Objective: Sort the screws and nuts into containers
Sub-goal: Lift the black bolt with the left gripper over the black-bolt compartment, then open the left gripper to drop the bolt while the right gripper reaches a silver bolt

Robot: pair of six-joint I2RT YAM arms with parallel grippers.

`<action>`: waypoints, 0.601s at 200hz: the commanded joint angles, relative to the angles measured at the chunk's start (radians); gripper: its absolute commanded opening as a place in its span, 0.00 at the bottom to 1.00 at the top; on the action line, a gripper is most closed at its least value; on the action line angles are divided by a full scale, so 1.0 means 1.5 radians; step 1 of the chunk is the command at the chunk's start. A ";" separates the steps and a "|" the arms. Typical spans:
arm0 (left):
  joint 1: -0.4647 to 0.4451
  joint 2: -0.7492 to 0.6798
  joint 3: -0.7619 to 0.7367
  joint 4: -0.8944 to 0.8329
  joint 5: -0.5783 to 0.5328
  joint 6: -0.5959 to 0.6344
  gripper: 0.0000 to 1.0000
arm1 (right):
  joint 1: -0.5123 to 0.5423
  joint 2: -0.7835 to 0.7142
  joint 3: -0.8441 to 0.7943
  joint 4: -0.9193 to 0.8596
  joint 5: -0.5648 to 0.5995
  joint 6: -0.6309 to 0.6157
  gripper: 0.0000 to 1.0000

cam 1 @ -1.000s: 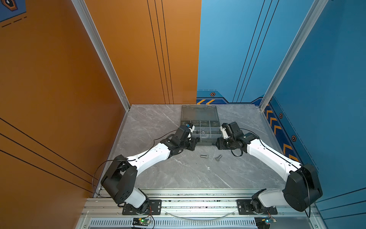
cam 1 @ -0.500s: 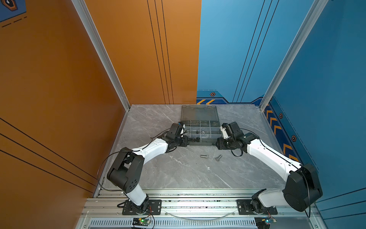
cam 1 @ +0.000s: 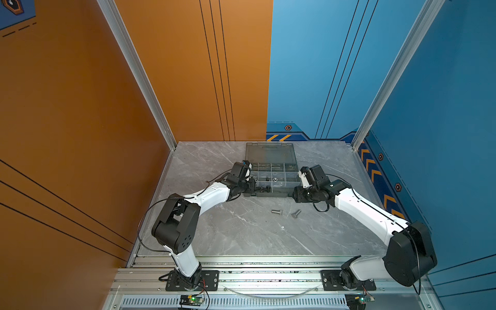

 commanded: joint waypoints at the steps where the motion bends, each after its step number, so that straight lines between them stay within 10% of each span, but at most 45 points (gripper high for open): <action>1: 0.005 0.005 0.016 -0.002 0.008 0.016 0.00 | -0.004 -0.008 -0.009 -0.015 -0.010 0.008 0.54; 39: 0.006 0.012 0.016 -0.001 0.007 0.015 0.00 | -0.004 -0.007 -0.009 -0.018 -0.013 0.003 0.54; 71: 0.005 0.019 0.017 -0.003 0.003 0.011 0.26 | -0.004 -0.007 -0.008 -0.023 -0.017 -0.003 0.54; 120: 0.005 0.016 0.018 -0.002 0.004 0.009 0.36 | -0.004 -0.007 -0.012 -0.032 -0.033 -0.028 0.54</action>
